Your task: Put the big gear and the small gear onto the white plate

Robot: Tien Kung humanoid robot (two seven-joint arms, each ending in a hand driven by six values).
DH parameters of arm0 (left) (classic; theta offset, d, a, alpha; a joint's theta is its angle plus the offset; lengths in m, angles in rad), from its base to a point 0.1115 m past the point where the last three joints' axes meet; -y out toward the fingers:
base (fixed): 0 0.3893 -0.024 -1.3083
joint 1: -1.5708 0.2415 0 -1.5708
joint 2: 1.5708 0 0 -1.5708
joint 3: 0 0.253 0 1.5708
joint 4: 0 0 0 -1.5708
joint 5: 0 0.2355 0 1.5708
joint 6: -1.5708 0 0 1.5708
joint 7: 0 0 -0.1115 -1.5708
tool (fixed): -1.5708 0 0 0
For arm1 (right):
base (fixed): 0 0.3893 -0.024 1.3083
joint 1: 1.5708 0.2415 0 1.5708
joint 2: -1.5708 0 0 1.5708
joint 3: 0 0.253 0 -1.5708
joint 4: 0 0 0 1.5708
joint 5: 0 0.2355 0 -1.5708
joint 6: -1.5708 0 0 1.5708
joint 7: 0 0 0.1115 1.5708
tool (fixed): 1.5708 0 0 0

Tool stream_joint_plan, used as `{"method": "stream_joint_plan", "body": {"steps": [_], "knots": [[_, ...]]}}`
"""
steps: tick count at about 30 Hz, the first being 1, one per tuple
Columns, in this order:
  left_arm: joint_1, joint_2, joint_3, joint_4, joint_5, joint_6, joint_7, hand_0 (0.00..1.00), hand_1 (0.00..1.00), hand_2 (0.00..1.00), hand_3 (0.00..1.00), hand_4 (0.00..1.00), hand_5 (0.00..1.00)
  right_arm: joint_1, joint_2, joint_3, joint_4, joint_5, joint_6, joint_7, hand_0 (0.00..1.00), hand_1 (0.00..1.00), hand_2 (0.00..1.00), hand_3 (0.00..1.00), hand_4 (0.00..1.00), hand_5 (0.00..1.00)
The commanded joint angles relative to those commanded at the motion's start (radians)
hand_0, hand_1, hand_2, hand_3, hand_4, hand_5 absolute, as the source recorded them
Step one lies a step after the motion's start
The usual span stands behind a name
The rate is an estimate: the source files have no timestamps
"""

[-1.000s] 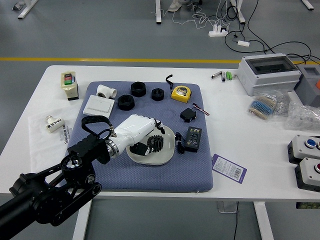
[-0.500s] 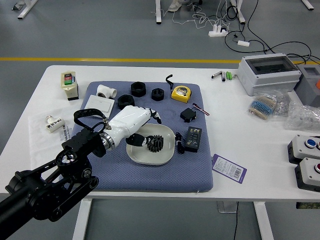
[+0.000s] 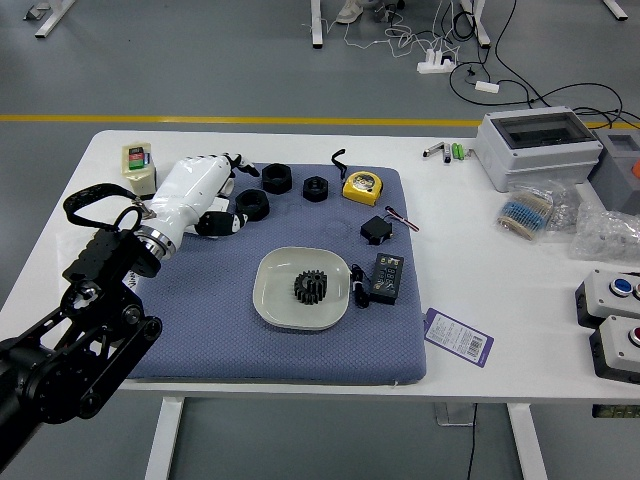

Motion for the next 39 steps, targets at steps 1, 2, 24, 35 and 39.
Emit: {"method": "stream_joint_plan", "body": {"steps": [1,2,24,35,39], "knots": [[0.007,-0.001,-0.026,0.001,-0.001,0.017,-0.005,0.49,0.65,0.737,0.656,0.789,0.082,0.0,0.0,-0.001,0.0,0.0,0.0,0.0,0.626,0.645,0.743,0.551,0.752,0.707],[0.014,-0.002,-0.044,0.003,-0.001,0.029,-0.01,0.492,0.651,0.741,0.66,0.796,0.086,0.0,0.0,-0.001,0.0,0.0,0.0,0.0,0.626,0.645,0.743,0.551,0.752,0.707],[0.145,-0.012,-0.274,0.03,-0.157,0.082,-0.024,0.526,0.632,0.708,0.641,0.772,0.223,-0.007,0.004,0.001,-0.001,0.001,0.0,0.0,0.626,0.645,0.742,0.55,0.751,0.706],[0.197,-0.026,-0.297,0.03,-0.487,0.062,-0.092,0.585,0.664,0.756,0.669,0.759,0.255,-0.013,0.005,-0.001,-0.002,0.001,0.001,0.0,0.626,0.644,0.742,0.55,0.752,0.707],[0.207,-0.031,-0.297,0.022,-0.651,0.051,-0.116,0.654,0.678,0.776,0.678,0.752,0.339,-0.013,0.005,0.0,-0.001,0.002,0.0,0.001,0.626,0.645,0.742,0.55,0.752,0.707]]}}
